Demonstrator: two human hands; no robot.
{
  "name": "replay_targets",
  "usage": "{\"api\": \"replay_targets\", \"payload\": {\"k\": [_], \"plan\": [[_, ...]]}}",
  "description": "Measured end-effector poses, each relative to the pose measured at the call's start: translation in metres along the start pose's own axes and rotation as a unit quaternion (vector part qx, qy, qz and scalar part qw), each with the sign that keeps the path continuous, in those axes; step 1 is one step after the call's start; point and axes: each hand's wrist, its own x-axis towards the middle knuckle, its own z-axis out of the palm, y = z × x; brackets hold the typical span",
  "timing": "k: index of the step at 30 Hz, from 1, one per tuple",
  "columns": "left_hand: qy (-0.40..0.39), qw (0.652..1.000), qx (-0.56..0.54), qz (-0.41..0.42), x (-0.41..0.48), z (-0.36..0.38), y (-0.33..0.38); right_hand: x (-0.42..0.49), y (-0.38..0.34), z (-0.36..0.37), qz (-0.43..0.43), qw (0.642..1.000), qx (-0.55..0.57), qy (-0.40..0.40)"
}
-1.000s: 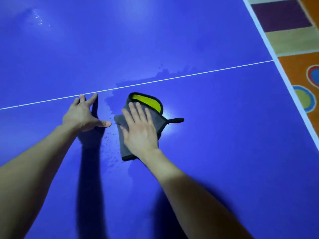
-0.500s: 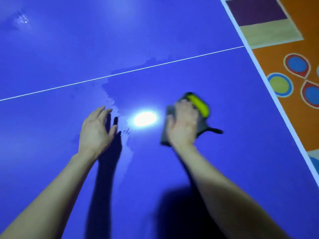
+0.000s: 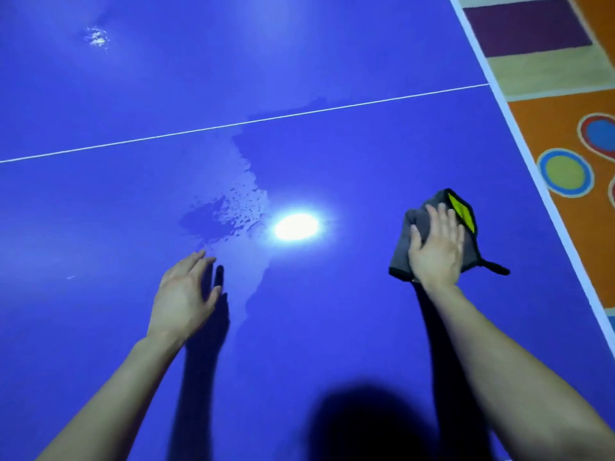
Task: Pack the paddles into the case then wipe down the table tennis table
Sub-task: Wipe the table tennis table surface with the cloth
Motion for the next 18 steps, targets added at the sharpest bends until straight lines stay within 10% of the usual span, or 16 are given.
{"api": "replay_targets", "payload": {"k": [3, 8, 18], "plan": [[0.019, 1.0, -0.005, -0.012, -0.018, 0.004, -0.014, -0.043, -0.072, 0.018, 0.027, 1.0, -0.005, -0.001], [0.005, 1.0, -0.013, -0.022, -0.049, 0.011, -0.024, -0.181, -0.206, 0.054, -0.211, 0.97, -0.024, -0.12], [-0.201, 0.98, 0.0, 0.004, -0.099, 0.042, 0.02, -0.225, -0.206, -0.003, -0.19, 0.952, -0.077, -0.228]]}}
